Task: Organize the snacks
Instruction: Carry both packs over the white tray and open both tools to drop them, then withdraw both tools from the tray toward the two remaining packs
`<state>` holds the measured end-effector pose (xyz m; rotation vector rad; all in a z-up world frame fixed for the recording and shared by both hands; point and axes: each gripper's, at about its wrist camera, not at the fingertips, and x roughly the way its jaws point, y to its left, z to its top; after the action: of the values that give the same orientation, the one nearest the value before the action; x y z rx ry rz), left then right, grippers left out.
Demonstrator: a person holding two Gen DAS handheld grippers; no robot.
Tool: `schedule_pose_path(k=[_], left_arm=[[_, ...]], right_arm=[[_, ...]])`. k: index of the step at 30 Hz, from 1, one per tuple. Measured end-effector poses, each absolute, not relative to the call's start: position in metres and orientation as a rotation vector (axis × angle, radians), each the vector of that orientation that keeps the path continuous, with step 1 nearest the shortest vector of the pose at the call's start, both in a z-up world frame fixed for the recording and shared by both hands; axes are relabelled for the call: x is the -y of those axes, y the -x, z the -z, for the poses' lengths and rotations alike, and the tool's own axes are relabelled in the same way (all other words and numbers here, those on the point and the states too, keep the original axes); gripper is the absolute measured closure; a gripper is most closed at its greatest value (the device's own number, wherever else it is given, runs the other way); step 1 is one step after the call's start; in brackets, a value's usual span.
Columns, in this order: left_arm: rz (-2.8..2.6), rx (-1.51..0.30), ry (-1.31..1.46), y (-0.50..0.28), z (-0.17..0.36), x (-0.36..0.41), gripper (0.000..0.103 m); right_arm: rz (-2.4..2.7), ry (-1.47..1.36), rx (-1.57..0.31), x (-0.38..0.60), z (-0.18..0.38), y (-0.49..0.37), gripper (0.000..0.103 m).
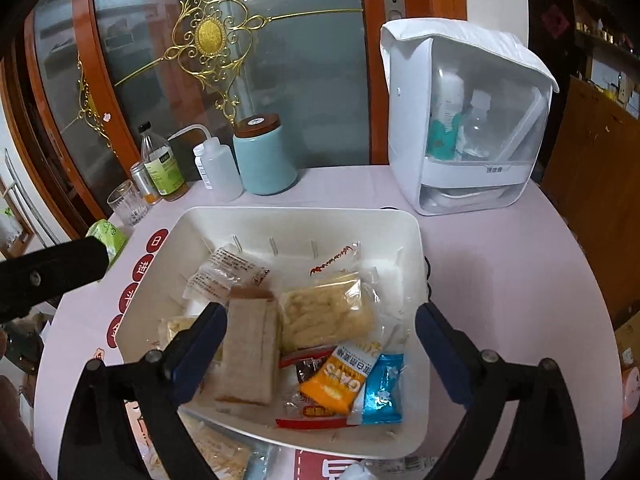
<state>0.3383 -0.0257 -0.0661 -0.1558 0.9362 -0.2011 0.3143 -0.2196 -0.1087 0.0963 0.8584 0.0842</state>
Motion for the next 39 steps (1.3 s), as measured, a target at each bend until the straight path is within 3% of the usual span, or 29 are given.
schedule_pose_path(k=[3, 39], left_arm=[[0.177, -0.932, 0.153, -0.334, 0.064, 0.019, 0.003], [0.158, -0.806, 0.120, -0.185, -0.003, 0.030, 0.001]], right_arm=[[-0.097, -0.092, -0.842, 0.217, 0.102, -0.311, 0.006], [-0.117, -0.110, -0.752, 0.276, 0.040, -0.165, 0.005]])
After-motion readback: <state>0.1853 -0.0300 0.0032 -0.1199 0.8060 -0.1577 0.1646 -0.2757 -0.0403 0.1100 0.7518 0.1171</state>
